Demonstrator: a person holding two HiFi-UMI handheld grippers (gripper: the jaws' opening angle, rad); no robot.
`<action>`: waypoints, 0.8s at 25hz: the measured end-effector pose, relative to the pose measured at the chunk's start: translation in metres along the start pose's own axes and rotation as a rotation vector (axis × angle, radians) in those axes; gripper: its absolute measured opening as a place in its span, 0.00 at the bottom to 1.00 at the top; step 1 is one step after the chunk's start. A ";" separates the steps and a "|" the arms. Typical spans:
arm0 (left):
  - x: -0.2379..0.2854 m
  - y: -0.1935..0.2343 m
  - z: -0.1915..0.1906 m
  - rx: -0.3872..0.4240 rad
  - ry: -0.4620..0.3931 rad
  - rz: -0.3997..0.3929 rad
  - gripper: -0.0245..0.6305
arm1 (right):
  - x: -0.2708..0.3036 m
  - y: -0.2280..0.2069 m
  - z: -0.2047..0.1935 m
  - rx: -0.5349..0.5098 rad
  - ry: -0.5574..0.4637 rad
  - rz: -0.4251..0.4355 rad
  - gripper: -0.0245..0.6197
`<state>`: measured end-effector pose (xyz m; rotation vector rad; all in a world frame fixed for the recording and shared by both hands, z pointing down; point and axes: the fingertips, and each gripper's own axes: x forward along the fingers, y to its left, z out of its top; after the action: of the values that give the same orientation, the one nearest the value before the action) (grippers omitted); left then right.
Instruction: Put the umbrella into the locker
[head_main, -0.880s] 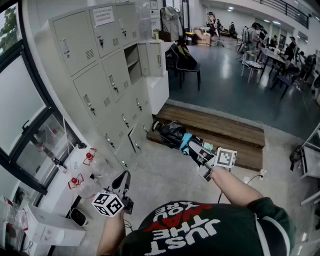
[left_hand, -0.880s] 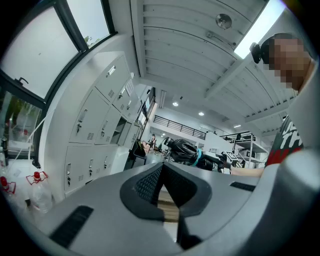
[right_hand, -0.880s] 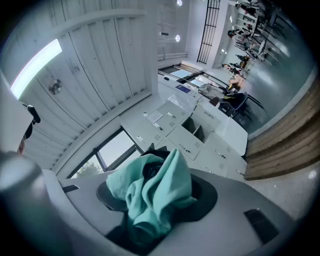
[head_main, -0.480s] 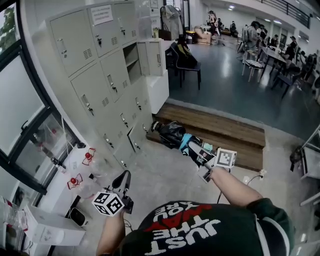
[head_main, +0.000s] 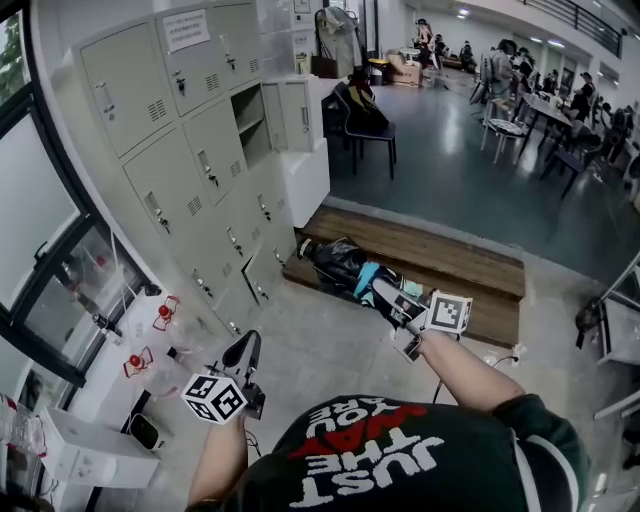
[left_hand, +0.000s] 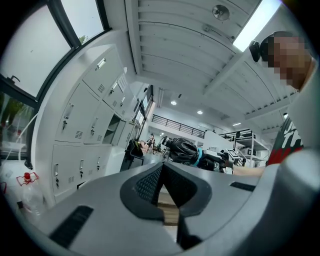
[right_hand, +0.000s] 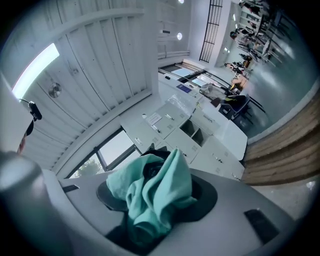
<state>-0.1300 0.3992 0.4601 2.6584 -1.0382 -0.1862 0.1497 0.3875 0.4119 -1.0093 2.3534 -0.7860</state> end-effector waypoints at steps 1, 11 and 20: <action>0.008 -0.006 -0.001 0.001 -0.001 0.002 0.05 | -0.004 -0.004 0.006 -0.011 0.010 -0.005 0.38; 0.067 -0.041 -0.017 0.022 0.009 0.061 0.05 | -0.033 -0.058 0.048 -0.209 0.092 -0.101 0.37; 0.096 0.020 -0.003 0.052 0.024 0.092 0.05 | 0.048 -0.090 0.058 -0.475 0.146 -0.156 0.37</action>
<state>-0.0720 0.3207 0.4669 2.6451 -1.1695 -0.1091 0.1992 0.2819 0.4201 -1.3795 2.6815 -0.3633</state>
